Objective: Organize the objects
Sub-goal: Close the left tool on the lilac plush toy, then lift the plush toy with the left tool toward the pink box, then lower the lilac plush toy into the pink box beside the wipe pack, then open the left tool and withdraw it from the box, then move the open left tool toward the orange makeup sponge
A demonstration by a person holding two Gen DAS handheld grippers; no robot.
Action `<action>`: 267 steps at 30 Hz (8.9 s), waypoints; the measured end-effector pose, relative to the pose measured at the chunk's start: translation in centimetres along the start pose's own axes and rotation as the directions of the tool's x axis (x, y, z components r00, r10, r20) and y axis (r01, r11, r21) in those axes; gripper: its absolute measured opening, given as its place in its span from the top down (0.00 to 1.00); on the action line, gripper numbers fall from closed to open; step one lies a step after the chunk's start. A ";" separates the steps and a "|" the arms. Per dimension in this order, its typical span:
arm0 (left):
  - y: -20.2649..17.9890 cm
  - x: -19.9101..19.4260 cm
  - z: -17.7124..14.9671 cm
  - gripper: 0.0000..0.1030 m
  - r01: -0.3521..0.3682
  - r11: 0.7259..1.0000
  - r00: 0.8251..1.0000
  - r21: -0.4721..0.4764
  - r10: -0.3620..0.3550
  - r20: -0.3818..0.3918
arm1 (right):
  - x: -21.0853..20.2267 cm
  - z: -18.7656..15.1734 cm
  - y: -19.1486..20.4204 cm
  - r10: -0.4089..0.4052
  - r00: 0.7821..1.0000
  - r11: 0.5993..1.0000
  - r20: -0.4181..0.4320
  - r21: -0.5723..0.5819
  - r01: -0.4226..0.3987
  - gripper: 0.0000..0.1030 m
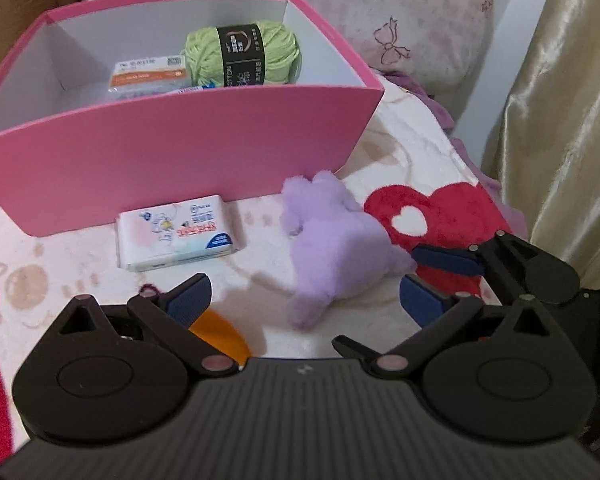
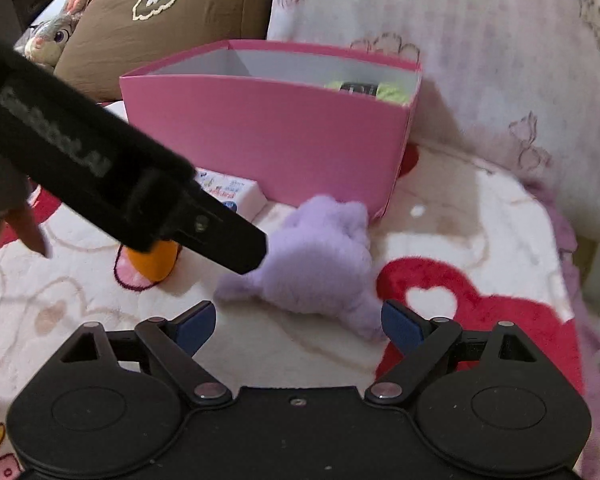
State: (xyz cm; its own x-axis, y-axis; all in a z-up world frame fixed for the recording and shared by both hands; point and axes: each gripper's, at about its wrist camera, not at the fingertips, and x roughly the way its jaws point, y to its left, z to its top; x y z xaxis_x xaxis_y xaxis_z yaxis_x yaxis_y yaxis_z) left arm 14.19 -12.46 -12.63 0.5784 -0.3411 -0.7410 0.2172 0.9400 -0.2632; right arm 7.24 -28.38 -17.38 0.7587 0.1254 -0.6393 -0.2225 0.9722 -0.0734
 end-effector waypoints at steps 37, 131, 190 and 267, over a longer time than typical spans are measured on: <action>2.2 3.6 -0.4 0.50 0.161 0.969 0.987 -0.186 -0.160 0.022 | 2.0 0.8 -0.5 0.040 0.999 0.993 -0.001 0.112 -0.040 0.16; 3.1 -10.3 15.1 0.50 0.140 0.984 0.982 -0.109 -0.152 -0.111 | -5.1 18.4 0.2 0.134 0.991 0.966 -0.027 0.227 -0.124 0.34; 5.7 -4.0 15.4 0.52 0.127 0.988 0.979 -0.084 -0.138 -0.151 | -1.5 17.0 -3.8 0.119 0.977 0.979 -0.180 0.185 -0.085 0.56; 6.9 -9.6 -2.6 0.15 0.124 0.992 0.992 0.024 -0.124 -0.006 | -2.1 4.3 8.1 0.085 0.995 0.996 -0.059 -0.035 -0.087 0.17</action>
State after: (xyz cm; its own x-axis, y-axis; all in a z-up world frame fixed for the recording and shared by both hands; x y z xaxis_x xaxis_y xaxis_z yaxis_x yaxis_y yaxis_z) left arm 8.03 -2.71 -8.93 0.5427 -0.4547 -0.7062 0.3057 0.8900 -0.3382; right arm 6.49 -19.88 -13.33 0.6992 0.1958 -0.6876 -0.3095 0.9499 -0.0441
